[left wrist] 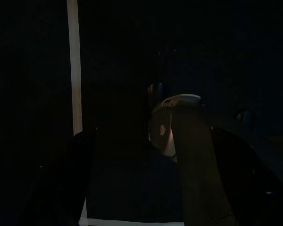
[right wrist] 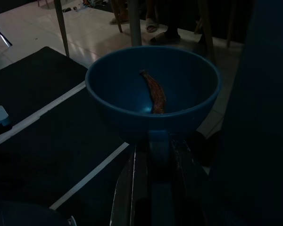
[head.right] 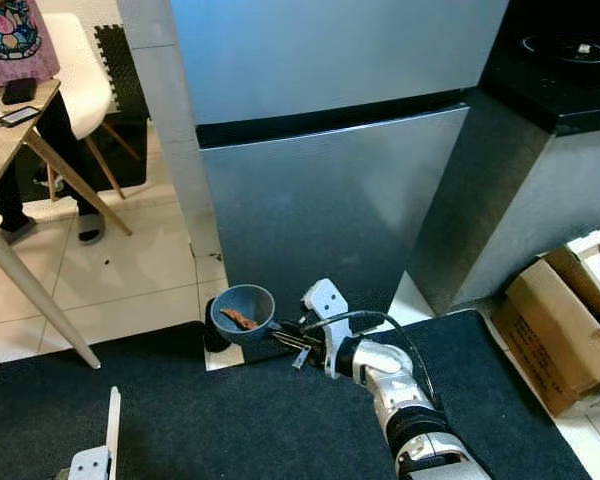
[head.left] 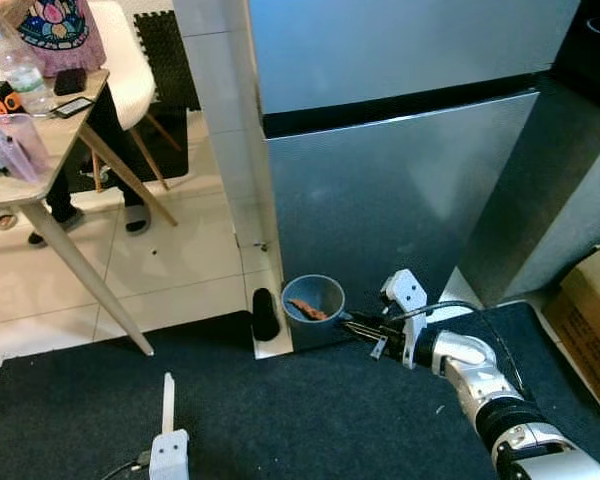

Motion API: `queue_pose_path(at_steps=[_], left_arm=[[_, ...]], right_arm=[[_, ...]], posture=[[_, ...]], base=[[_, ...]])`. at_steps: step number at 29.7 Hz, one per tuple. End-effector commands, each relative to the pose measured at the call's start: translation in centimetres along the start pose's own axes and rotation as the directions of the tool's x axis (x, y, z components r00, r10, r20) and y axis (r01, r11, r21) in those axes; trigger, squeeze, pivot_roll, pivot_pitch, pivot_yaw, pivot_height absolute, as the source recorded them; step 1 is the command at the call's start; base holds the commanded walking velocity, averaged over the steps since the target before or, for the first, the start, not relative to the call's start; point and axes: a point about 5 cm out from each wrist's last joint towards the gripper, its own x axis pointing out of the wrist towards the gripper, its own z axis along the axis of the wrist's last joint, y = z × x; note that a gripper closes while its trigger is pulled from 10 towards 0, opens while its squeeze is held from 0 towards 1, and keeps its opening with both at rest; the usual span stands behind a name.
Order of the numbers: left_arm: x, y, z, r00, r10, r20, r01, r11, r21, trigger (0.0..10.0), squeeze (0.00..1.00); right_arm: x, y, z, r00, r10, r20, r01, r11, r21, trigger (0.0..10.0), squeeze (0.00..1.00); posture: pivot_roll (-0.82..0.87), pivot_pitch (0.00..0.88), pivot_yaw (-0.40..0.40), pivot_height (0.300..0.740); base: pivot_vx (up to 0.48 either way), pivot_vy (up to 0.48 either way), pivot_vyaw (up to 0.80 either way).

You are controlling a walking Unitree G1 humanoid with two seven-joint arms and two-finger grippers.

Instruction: Restocking fridge

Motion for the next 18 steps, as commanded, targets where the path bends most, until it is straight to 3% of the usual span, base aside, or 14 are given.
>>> queue_pose_path(at_steps=[1,18], left_arm=[[-0.10,0.59,0.14,1.000,0.010,0.004,-0.010,1.000,0.013,10.0,0.00],[-0.05,0.37,0.28,1.000,-0.001,0.011,0.001,1.000,0.018,10.0,0.00]], right_arm=[[0.15,0.08,0.22,1.000,0.004,0.020,-0.003,1.000,-0.006,10.0,0.00],[1.08,0.71,1.12,0.997,0.056,0.062,-0.055,0.998,-0.017,10.0,0.00]], posture=[[-0.02,0.000,0.037,0.740],[-0.02,0.000,0.037,0.740]], base=[[0.289,0.000,0.00],[0.306,0.000,0.00]])
